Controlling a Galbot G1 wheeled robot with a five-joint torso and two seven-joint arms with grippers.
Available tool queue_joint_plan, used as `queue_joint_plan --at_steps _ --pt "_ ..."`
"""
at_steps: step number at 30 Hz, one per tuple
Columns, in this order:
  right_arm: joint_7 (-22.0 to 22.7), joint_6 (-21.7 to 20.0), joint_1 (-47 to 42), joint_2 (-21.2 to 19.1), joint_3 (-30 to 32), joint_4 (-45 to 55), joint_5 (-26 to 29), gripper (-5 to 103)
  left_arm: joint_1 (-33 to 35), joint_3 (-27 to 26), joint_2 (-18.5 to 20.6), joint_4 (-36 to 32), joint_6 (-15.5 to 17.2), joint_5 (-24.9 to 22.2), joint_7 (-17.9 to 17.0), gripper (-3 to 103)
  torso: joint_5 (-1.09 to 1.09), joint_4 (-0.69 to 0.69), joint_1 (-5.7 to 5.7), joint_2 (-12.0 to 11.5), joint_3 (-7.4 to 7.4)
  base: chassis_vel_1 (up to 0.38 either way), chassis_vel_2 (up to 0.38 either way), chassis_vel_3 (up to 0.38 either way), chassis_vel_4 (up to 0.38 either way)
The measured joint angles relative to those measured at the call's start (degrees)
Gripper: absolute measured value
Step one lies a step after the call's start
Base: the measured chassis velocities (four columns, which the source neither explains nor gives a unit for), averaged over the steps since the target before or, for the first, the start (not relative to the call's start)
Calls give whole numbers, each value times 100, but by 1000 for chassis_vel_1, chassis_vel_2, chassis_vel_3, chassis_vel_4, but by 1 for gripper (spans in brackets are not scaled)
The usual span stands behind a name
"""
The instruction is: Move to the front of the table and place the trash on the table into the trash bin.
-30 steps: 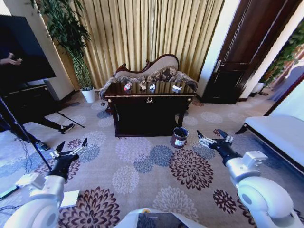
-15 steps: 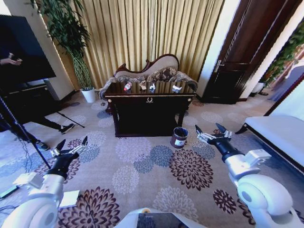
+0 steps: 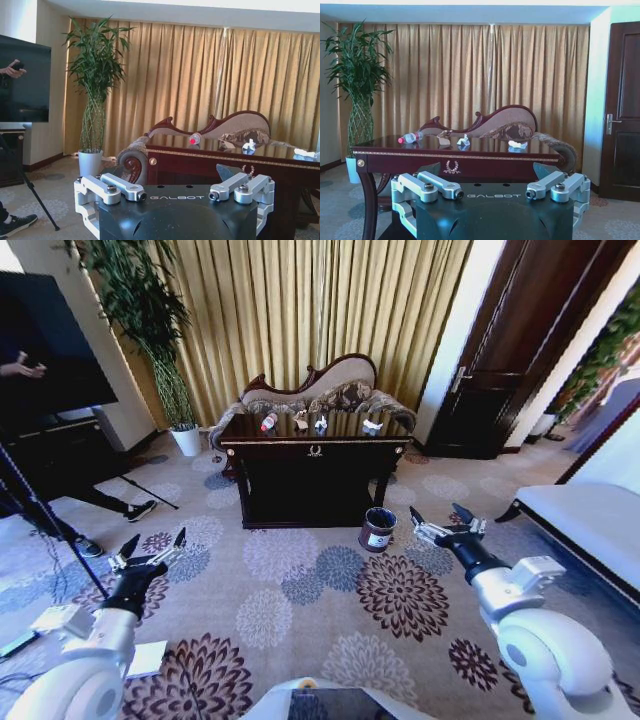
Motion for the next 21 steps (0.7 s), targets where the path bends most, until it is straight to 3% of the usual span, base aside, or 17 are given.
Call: queue_joint_plan --at_steps 9,21 --pt "-12 13 9 11 -91 0 -25 100 9 -24 -4 2 -21 1 5 100 0 0 0 0 0 -85 87 75 -75" --pt "-27 44 5 45 -197 0 -150 100 9 27 -15 6 -32 3 33 100 1 2 3 -2 1 -203 166 200 -168"
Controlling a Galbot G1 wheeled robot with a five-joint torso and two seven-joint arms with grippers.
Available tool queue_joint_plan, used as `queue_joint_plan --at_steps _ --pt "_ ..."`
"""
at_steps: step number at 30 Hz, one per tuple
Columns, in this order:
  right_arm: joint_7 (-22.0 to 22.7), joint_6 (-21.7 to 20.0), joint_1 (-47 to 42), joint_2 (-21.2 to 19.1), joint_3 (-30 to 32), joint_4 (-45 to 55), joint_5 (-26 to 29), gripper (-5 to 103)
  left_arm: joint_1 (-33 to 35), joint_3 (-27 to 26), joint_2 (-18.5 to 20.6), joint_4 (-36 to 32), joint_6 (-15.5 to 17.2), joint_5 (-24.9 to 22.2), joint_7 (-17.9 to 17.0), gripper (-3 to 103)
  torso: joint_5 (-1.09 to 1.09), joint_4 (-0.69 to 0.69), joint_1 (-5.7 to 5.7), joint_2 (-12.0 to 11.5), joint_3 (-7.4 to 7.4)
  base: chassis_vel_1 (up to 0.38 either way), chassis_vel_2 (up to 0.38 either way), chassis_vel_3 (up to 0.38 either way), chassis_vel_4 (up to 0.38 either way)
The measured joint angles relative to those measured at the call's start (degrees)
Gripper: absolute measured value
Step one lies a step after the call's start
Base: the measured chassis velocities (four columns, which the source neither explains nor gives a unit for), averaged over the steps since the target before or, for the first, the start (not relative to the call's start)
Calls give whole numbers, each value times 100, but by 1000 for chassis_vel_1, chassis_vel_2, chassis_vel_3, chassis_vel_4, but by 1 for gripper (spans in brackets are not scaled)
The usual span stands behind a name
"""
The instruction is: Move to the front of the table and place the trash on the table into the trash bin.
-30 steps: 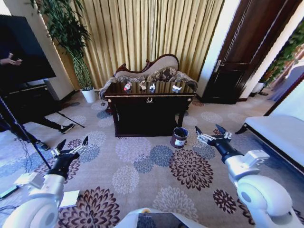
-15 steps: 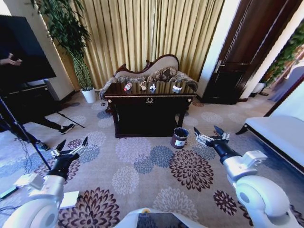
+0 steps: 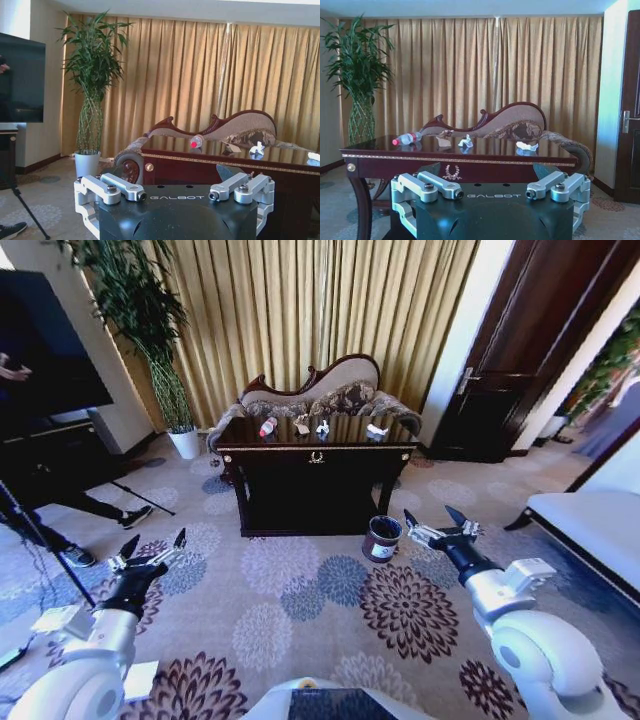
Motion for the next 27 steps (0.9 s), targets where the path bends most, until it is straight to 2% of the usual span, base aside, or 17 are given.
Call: queue_joint_plan --at_steps 2,7,12,27 --pt "-28 6 -3 9 -16 0 -23 100 4 0 -3 0 -5 0 8 100 2 -4 -1 0 0 -187 155 164 -180" --pt "-85 9 -5 31 -46 0 -28 100 18 -4 -23 1 -18 0 26 100 -5 -2 -4 3 -2 -179 190 167 -194" --pt "-93 34 -3 45 -81 -2 -37 100 35 -4 -39 1 -32 5 50 100 0 -1 -3 2 -1 -174 250 186 -198" --pt "-108 114 7 58 -124 -51 -54 100 42 17 -56 1 -51 7 95 100 -1 -2 -2 1 -1 -273 252 261 -254"
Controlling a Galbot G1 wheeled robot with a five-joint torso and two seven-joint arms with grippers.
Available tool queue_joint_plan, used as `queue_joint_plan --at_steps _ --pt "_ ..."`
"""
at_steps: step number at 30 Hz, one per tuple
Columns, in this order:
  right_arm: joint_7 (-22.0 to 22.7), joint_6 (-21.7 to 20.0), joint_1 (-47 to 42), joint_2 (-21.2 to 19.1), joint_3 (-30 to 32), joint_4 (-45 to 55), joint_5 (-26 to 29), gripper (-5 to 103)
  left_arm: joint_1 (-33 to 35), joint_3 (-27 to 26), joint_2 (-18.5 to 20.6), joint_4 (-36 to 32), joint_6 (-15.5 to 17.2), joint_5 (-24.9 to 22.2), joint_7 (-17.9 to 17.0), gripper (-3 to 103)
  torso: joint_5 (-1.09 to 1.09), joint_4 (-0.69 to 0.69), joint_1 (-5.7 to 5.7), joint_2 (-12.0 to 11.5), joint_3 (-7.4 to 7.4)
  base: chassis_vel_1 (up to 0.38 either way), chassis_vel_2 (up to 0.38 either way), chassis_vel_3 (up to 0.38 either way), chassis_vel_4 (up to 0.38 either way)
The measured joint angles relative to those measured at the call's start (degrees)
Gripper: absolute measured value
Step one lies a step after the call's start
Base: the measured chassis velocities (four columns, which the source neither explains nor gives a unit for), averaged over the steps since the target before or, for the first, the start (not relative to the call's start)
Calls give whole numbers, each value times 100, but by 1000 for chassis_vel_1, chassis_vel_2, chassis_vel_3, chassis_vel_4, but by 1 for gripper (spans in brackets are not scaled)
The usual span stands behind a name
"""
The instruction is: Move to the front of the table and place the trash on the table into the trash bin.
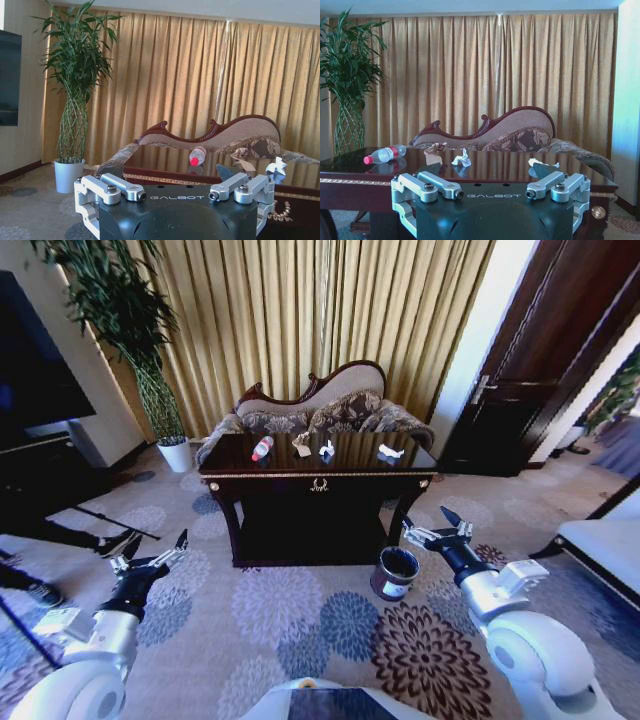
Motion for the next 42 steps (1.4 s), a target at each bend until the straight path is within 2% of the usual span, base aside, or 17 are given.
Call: queue_joint_plan --at_steps 4,7,10,15,19,35,40,42 --pt "-1 2 0 3 -26 0 -4 100 3 2 -12 0 0 0 0 100 -2 1 0 0 -1 -238 232 243 -225" --pt "-1 9 5 2 -40 -1 -9 100 6 4 -17 0 -3 0 2 100 4 2 -1 1 0 -243 262 259 -223" --pt "-1 11 7 3 -56 -2 -13 100 5 6 -18 0 -7 0 5 100 0 -2 0 1 0 -271 215 254 -259" --pt "-1 15 5 6 -89 2 -26 100 10 6 -30 0 -21 0 6 100 2 2 -1 0 0 -262 281 255 -297" --pt "-1 19 5 9 -110 8 -44 100 15 5 -34 0 -34 0 8 100 -2 0 0 0 0 -254 273 261 -247" --pt "14 118 1 42 -313 -13 -298 100 37 0 -97 0 -75 12 44 100 0 0 2 -1 0 -246 238 260 -241" --pt "216 67 100 -27 -395 -162 -243 100 43 -8 -111 0 -100 14 47 100 0 0 8 -3 3 -110 83 77 -103" --pt "343 11 268 -161 -368 -362 -58 100 53 -19 -100 0 -120 6 48 100 0 -1 0 -1 0 0 0 0 0"
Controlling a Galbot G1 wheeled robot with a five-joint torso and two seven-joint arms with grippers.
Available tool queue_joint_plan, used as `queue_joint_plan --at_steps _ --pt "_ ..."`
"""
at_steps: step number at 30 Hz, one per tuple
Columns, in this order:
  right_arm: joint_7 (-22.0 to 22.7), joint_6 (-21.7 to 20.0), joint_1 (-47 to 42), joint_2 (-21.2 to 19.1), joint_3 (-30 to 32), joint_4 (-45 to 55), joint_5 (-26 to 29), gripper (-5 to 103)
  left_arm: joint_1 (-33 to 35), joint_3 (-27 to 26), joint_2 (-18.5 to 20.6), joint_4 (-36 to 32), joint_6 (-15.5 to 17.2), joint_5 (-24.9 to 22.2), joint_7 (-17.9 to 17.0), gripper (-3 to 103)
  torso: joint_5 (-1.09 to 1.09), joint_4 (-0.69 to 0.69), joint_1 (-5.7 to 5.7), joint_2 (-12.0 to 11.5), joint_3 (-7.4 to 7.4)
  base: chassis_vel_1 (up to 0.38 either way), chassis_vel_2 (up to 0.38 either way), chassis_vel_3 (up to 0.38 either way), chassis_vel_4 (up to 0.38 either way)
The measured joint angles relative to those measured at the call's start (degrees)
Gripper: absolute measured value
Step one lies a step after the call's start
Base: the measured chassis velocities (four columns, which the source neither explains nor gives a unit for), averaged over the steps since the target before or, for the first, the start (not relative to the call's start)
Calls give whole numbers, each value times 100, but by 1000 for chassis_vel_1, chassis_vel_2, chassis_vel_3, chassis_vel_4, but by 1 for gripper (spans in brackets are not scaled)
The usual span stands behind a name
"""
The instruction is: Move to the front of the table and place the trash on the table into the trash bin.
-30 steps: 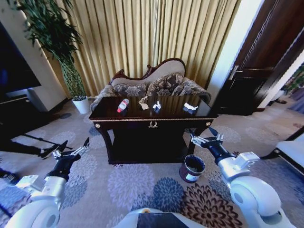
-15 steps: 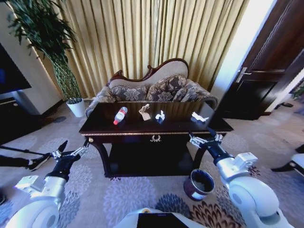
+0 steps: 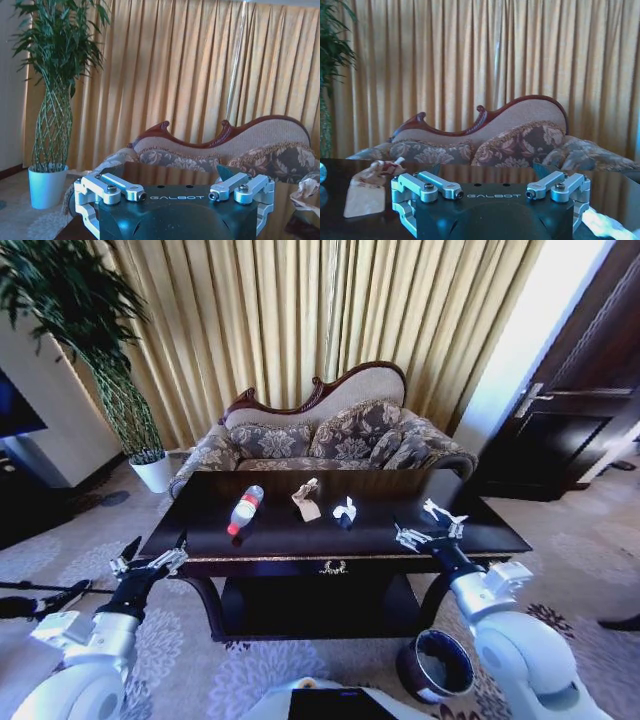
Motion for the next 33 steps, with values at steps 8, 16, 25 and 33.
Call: queue_joint_plan --at_steps 8,16,25,33 --pt "264 -219 744 -641 19 -941 543 100 20 16 11 -1 -12 -8 25 100 2 2 -7 5 -2 18 -25 -16 13" --pt "484 -717 1643 -1249 -33 -2058 1394 100 24 71 75 -1 12 -31 28 100 1 2 3 0 2 0 0 0 0" --pt "473 -1180 2121 -1615 -104 -2715 1832 100 16 59 93 -1 44 -32 10 100 2 0 0 1 0 0 0 0 0" --pt "453 -1654 2586 -1808 -246 -3203 2153 100 -17 74 27 -1 129 -24 -9 100 1 1 0 1 0 0 0 0 0"
